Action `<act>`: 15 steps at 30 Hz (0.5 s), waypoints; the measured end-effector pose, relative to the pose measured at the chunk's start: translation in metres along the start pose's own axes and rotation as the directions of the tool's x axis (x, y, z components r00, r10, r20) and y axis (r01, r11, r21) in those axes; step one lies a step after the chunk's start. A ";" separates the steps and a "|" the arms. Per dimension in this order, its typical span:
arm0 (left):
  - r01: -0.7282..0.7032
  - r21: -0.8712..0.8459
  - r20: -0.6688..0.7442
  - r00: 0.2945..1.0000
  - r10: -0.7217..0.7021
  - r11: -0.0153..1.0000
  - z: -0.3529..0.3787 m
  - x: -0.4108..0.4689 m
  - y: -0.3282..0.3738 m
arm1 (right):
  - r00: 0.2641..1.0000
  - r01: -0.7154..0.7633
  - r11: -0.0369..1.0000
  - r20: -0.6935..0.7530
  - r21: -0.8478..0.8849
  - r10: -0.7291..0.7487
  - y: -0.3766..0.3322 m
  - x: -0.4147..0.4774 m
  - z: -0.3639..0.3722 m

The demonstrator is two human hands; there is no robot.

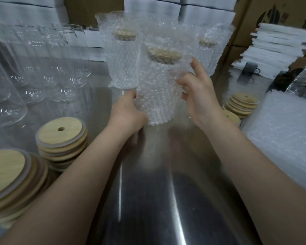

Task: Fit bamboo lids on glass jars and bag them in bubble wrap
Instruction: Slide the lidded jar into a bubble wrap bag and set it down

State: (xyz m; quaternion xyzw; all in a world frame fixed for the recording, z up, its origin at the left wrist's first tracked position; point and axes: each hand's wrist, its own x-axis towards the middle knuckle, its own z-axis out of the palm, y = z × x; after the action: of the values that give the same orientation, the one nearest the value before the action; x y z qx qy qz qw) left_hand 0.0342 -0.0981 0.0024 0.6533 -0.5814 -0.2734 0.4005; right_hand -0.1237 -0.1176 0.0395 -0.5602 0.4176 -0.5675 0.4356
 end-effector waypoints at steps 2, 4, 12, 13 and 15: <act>-0.022 0.034 -0.040 0.999 0.024 0.999 0.001 0.001 -0.003 | 1.000 0.017 0.999 -0.013 0.039 -0.017 0.000 0.001 -0.001; -0.038 0.039 -0.075 0.996 0.041 0.999 0.002 0.002 -0.004 | 0.999 0.031 0.998 -0.035 0.063 -0.029 -0.001 0.001 -0.001; -0.206 -0.487 -0.227 0.968 0.105 0.849 -0.004 0.001 0.012 | 0.988 0.095 0.985 -0.132 0.142 -0.076 -0.008 -0.004 0.000; -0.245 -0.567 -0.224 0.965 0.139 0.787 -0.006 -0.001 0.015 | 0.986 0.107 0.983 -0.145 0.152 -0.085 -0.010 -0.004 0.000; -0.301 -0.645 -0.223 0.953 0.203 0.702 -0.009 -0.006 0.018 | 0.980 0.130 0.979 -0.170 0.159 -0.102 -0.011 -0.004 0.001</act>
State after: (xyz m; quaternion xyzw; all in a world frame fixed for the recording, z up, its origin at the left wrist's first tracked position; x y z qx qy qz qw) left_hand 0.0306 -0.0905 0.0216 0.3957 -0.4987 -0.3621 0.6809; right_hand -0.1227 -0.1103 0.0489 -0.4968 0.3682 -0.6689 0.4126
